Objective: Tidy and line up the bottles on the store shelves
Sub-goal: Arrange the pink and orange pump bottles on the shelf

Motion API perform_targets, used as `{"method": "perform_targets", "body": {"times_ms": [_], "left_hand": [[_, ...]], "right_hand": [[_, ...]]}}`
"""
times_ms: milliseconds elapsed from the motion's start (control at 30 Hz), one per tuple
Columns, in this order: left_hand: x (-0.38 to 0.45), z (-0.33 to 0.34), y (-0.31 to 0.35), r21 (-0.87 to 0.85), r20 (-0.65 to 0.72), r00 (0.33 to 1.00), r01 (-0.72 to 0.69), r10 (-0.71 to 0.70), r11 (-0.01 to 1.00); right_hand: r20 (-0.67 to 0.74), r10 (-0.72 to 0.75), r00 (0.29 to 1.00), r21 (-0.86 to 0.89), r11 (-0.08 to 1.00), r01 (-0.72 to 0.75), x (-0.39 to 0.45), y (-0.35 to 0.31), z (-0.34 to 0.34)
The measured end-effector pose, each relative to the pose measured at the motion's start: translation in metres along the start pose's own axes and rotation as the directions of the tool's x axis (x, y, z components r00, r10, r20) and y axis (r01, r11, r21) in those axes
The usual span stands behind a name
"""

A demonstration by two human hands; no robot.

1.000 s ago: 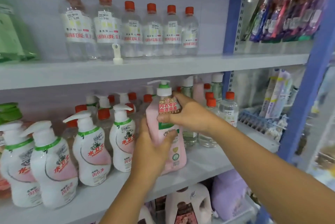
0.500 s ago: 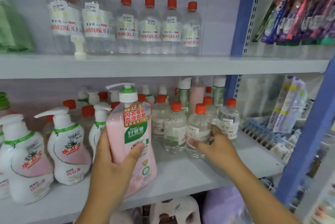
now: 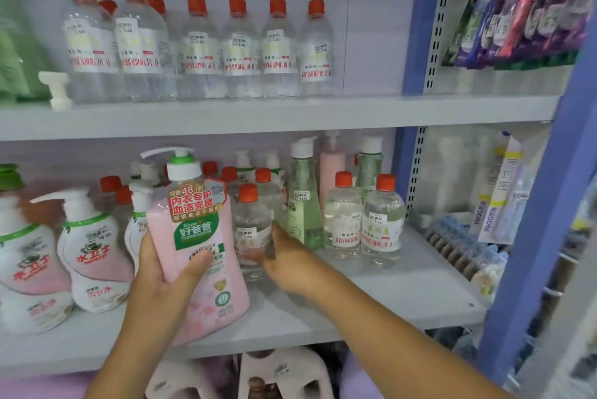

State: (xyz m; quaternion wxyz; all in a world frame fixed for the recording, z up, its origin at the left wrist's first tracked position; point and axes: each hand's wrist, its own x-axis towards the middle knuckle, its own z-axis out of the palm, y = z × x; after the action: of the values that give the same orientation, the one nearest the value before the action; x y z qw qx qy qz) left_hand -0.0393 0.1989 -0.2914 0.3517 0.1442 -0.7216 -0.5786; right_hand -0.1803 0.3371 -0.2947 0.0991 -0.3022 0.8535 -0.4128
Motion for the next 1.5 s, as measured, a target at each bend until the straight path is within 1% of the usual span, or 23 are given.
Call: {"method": "perform_targets", "body": {"times_ms": [33, 67, 100, 167, 200, 233, 300, 333, 367, 500, 567, 667, 733, 867, 1000, 1033, 1067, 1133, 1167, 1233, 1300, 1367, 1500], "left_hand": [[-0.001, 0.002, 0.0, -0.004, 0.003, 1.0, 0.003, -0.003, 1.0], [-0.001, 0.003, 0.001, -0.016, 0.009, 1.0, 0.003, -0.003, 1.0], [-0.002, 0.004, 0.002, -0.024, 0.016, 1.0, 0.006, -0.006, 1.0], [-0.002, 0.006, 0.003, -0.025, 0.035, 0.999, 0.008, -0.007, 1.0], [-0.001, 0.006, 0.002, -0.018, 0.047, 0.999, 0.011, -0.01, 1.0], [0.0, 0.007, 0.002, -0.004, 0.058, 0.998, 0.018, -0.018, 1.0], [0.001, 0.008, 0.003, 0.035, 0.071, 0.997, 0.025, -0.027, 0.999], [0.002, 0.009, 0.002, 0.053, 0.076, 0.997, 0.022, -0.026, 0.998], [0.003, 0.009, 0.002, 0.063, 0.078, 0.997, 0.02, -0.025, 0.998], [0.008, 0.013, -0.002, 0.06, 0.072, 0.997, 0.032, -0.036, 0.998], [0.009, 0.016, -0.004, 0.051, 0.075, 0.996, 0.035, -0.039, 0.998], [0.012, 0.021, -0.007, 0.032, 0.087, 0.996, 0.015, -0.017, 0.999], [0.012, 0.023, -0.007, 0.026, 0.096, 0.995, 0.013, -0.016, 1.0], [0.013, 0.027, -0.008, -0.001, 0.095, 0.995, 0.021, -0.021, 1.0], [0.014, 0.028, -0.009, -0.018, 0.092, 0.996, 0.018, -0.016, 1.0], [0.014, 0.028, -0.01, -0.026, 0.091, 0.996, 0.02, -0.018, 0.999], [0.014, 0.028, -0.009, -0.032, 0.092, 0.996, 0.02, -0.017, 0.999], [0.015, 0.029, -0.008, -0.039, 0.097, 0.995, 0.019, -0.015, 0.999], [0.015, 0.03, -0.009, -0.043, 0.102, 0.995, 0.019, -0.014, 0.999], [0.015, 0.032, -0.01, -0.055, 0.112, 0.994, 0.026, -0.019, 0.998], [0.015, 0.034, -0.009, -0.064, 0.117, 0.993, 0.034, -0.027, 0.997], [0.015, 0.035, -0.009, -0.074, 0.117, 0.993, 0.038, -0.029, 0.997], [0.017, 0.035, -0.011, -0.087, 0.126, 0.991, 0.047, -0.035, 0.995]], "right_hand": [[-0.054, -0.026, 0.998, -0.046, 0.999, 0.024, 0.0, 0.003, -0.011], [-0.18, -0.077, 0.981, -0.043, 0.997, 0.07, -0.002, 0.006, -0.027], [-0.378, -0.141, 0.915, -0.03, 0.99, 0.141, -0.008, 0.01, -0.05], [-0.752, -0.242, 0.613, -0.104, 0.962, 0.253, -0.022, 0.021, -0.101], [-0.835, -0.25, 0.49, -0.163, 0.963, 0.214, -0.028, 0.03, -0.125], [-0.859, -0.198, 0.473, -0.152, 0.979, 0.133, -0.034, 0.041, -0.145], [-0.711, 0.098, 0.697, 0.048, 0.995, -0.091, -0.038, 0.061, -0.162], [-0.593, 0.212, 0.777, 0.116, 0.977, -0.178, -0.038, 0.068, -0.16], [-0.541, 0.24, 0.806, 0.139, 0.971, -0.196, -0.037, 0.074, -0.154], [-0.623, 0.12, 0.773, 0.017, 0.99, -0.141, -0.039, 0.069, -0.126], [-0.636, 0.06, 0.769, 0.024, 0.998, -0.058, -0.043, 0.061, -0.114], [-0.563, 0.028, 0.826, 0.179, 0.98, 0.09, -0.045, 0.046, -0.092], [-0.506, -0.048, 0.862, 0.128, 0.983, 0.13, -0.038, 0.036, -0.075], [-0.471, -0.15, 0.869, 0.085, 0.973, 0.214, -0.011, 0.019, -0.041], [-0.358, -0.087, 0.929, 0.055, 0.992, 0.114, 0.005, 0.01, -0.044], [-0.395, -0.065, 0.916, 0.075, 0.992, 0.103, 0.003, 0.012, -0.053], [-0.505, -0.065, 0.861, 0.083, 0.989, 0.123, -0.001, 0.015, -0.062], [-0.73, -0.086, 0.678, -0.001, 0.992, 0.125, -0.005, 0.025, -0.085], [-0.756, -0.086, 0.649, -0.058, 0.996, 0.064, -0.004, 0.032, -0.095], [-0.621, 0.029, 0.783, -0.053, 0.995, -0.079, 0.001, 0.041, -0.104], [-0.465, 0.105, 0.879, 0.033, 0.994, -0.101, 0.005, 0.047, -0.1], [-0.475, 0.093, 0.875, 0.099, 0.994, -0.052, 0.004, 0.053, -0.095], [-0.615, 0.135, 0.777, 0.15, 0.987, -0.052, -0.014, 0.073, -0.115]]}}
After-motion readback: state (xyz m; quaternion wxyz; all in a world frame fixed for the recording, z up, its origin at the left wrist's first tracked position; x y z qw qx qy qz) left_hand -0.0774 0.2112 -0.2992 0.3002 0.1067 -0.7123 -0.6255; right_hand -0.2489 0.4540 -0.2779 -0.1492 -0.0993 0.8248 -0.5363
